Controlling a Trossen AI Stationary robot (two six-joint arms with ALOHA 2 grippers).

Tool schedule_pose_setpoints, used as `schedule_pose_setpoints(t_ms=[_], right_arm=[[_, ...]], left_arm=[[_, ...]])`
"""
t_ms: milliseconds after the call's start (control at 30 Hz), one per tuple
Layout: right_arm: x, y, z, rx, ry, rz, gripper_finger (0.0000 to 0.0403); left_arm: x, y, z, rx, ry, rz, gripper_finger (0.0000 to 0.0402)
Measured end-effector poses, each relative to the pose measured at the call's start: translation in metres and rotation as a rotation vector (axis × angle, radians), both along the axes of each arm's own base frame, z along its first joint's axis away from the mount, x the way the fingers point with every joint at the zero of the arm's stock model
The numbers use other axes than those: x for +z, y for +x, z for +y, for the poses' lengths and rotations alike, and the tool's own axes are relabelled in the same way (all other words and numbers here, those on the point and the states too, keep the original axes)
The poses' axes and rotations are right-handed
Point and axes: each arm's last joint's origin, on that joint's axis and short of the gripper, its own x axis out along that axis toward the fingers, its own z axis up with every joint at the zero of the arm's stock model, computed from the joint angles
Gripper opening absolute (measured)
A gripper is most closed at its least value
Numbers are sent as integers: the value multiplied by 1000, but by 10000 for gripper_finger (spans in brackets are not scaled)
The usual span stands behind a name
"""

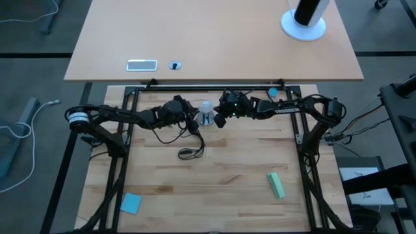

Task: Screw lightbulb
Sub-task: Insert the lightbulb into the lamp

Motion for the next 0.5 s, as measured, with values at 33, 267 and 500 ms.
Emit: schedule_pose_setpoints(t_ms=[33, 267, 500], right_arm=[[0, 1, -1, -3, -4, -8, 0], [-4, 6, -2, 36, 16, -52, 0], [-5, 7, 1, 46, 20, -47, 0]], left_arm=[[0, 0, 0, -1, 3, -3, 41], [0, 0, 1, 1, 8, 0, 41], [0, 1, 0, 4, -3, -6, 41]])
